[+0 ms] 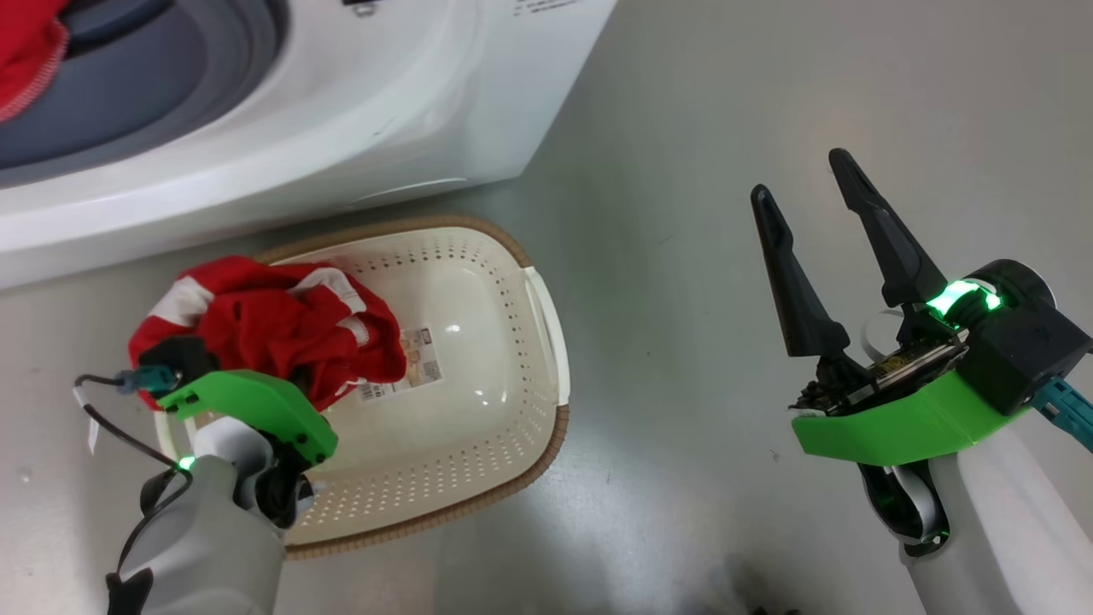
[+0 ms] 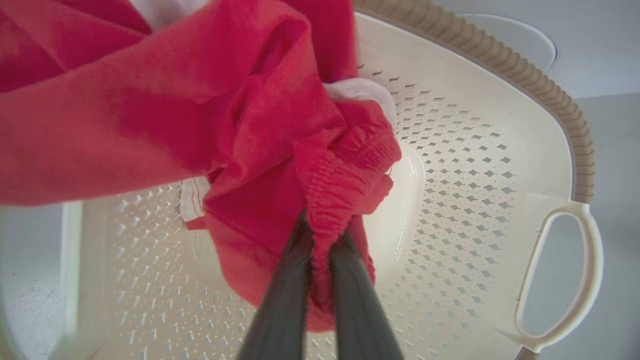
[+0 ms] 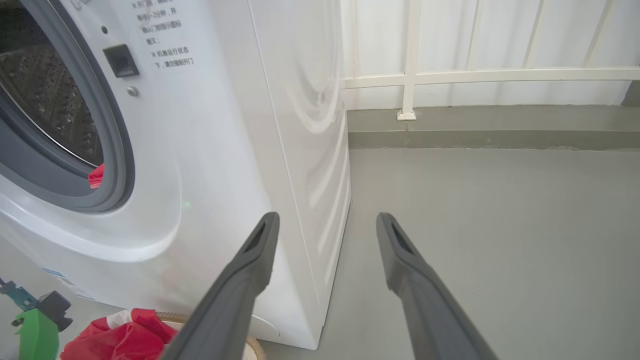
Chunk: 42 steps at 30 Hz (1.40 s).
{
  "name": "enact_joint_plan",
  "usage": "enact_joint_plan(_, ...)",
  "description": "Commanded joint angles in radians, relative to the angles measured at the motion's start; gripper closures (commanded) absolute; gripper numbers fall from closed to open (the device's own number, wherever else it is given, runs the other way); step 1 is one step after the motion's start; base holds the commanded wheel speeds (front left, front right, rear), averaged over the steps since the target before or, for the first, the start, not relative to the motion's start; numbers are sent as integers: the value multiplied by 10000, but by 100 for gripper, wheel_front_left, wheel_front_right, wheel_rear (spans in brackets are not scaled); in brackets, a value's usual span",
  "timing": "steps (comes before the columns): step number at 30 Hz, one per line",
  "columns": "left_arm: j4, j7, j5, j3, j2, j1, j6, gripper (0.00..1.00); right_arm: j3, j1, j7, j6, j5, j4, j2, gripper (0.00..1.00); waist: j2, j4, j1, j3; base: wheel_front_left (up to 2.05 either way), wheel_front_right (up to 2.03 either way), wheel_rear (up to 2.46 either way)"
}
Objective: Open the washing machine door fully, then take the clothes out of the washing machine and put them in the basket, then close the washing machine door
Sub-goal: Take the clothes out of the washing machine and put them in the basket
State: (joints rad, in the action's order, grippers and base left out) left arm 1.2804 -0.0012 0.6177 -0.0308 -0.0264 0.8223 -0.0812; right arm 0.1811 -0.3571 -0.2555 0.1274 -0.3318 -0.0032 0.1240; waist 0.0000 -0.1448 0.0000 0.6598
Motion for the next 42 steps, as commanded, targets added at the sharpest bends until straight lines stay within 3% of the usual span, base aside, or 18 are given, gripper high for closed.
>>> enact_joint_plan(1,-27,-86,23,187,-368,-102,-55,96,233,44,-63,33,0,-272,-22,0,0,-127,0,101,0,0,0)
enact_joint_plan(2,-11,-98,-22,141,-398,-101,10,71,234,36,-63,33,-1,-267,-34,0,0,-151,0,105,0,0,0)
enact_joint_plan(3,0,-173,-86,77,-425,-97,45,24,224,32,-63,33,-2,-263,-44,0,0,-164,0,102,0,0,0)
enact_joint_plan(4,8,-251,-109,47,-445,-84,40,0,212,32,-63,33,-4,-257,-50,0,0,-167,0,88,0,0,0)
enact_joint_plan(15,18,-1412,-319,-349,-522,-171,-299,0,161,251,-63,33,51,-67,-3,0,0,128,0,-806,0,0,0)
enact_joint_plan(25,-195,-2137,-177,-819,-367,-1250,-485,0,-104,871,-63,33,376,206,137,0,0,584,0,-2346,0,0,0)
enact_joint_plan(34,-1699,-2535,169,-1491,-452,-2365,-492,0,-131,1321,-63,33,457,340,278,0,0,916,0,-3483,0,0,0)
enact_joint_plan(42,-4212,-2601,-38,-1172,-812,-3484,-493,0,-519,1925,-63,33,619,318,239,0,0,1087,0,-4435,0,0,0)
